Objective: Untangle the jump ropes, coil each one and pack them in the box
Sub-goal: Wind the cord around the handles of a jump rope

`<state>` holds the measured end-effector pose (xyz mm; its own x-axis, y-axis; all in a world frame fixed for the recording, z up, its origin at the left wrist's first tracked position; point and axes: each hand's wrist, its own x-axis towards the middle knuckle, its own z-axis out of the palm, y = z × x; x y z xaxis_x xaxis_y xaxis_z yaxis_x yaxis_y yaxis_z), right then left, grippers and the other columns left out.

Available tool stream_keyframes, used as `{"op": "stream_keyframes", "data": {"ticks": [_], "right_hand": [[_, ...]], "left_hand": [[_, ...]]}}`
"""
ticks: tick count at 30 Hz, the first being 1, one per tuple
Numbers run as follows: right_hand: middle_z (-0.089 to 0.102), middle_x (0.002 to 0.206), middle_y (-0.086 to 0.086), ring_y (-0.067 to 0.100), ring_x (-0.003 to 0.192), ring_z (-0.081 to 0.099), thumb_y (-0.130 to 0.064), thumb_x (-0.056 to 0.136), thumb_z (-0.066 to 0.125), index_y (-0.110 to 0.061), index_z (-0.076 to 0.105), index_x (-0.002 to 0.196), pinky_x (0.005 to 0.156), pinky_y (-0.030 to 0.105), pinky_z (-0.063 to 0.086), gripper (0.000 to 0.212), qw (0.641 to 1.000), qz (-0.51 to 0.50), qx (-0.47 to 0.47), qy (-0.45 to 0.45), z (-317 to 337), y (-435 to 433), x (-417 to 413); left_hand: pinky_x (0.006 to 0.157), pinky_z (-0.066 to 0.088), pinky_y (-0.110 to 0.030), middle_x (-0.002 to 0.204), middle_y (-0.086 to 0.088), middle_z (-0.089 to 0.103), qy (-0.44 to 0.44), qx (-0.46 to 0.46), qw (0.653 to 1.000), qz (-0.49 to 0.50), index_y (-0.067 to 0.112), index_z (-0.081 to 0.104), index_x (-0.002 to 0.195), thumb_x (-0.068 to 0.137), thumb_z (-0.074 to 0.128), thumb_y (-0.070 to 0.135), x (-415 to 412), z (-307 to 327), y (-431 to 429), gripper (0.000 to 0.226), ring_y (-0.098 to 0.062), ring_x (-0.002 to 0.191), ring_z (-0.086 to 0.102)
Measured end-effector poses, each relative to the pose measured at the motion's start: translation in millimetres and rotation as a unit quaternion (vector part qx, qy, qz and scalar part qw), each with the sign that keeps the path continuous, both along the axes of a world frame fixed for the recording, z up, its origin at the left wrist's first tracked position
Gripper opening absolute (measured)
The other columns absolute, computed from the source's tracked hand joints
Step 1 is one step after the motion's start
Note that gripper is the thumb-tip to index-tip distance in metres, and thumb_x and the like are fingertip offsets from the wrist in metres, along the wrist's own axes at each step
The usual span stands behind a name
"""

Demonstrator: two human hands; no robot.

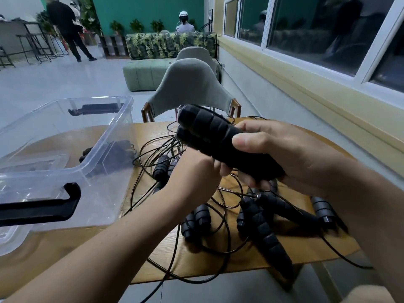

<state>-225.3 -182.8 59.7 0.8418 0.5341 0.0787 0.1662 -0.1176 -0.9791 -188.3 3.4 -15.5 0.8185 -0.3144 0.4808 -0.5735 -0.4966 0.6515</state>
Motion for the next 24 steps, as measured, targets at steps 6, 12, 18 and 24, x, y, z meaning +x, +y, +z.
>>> {"op": "stream_keyframes", "data": {"ticks": [6,12,18,24], "right_hand": [[0.077,0.092,0.021,0.029,0.066,0.062,-0.039,0.094,0.074,-0.007,0.062,0.121,0.048,0.032,0.044,0.043,0.988,-0.14,-0.018,-0.07,0,-16,11],[0.078,0.084,0.012,0.017,0.055,0.057,-0.042,0.097,0.075,-0.022,0.064,0.118,0.056,0.035,0.043,0.031,0.964,-0.203,-0.087,-0.145,-4,-19,12],[0.075,0.083,0.0,0.013,0.065,0.065,-0.057,0.094,0.072,-0.037,0.06,0.119,0.065,0.036,0.047,0.034,0.918,-0.297,-0.158,-0.209,-11,-25,21],[0.071,0.084,-0.011,0.004,0.065,0.062,-0.058,0.092,0.072,-0.038,0.056,0.116,0.061,0.029,0.043,0.035,0.898,-0.293,-0.248,-0.216,-12,-26,25]], "left_hand": [[0.056,0.029,-0.017,0.063,0.018,0.057,-0.049,0.06,0.997,-0.005,0.025,0.059,0.085,0.114,0.036,0.036,-8,13,0,0.038,-0.002,0.058,0.052],[0.052,0.026,-0.015,0.061,0.017,0.053,-0.117,0.095,0.988,-0.015,0.03,0.058,0.087,0.103,0.062,0.025,-7,22,5,0.017,-0.003,0.052,0.047],[0.051,0.032,-0.019,0.063,0.026,0.058,-0.074,0.01,0.996,-0.049,0.039,0.054,0.075,0.104,0.066,0.024,-12,39,18,0.035,-0.006,0.053,0.049],[0.052,0.034,-0.026,0.058,0.015,0.049,-0.003,-0.128,0.989,-0.077,0.007,0.066,0.085,0.105,0.066,0.023,-10,46,30,0.026,-0.006,0.052,0.042]]}}
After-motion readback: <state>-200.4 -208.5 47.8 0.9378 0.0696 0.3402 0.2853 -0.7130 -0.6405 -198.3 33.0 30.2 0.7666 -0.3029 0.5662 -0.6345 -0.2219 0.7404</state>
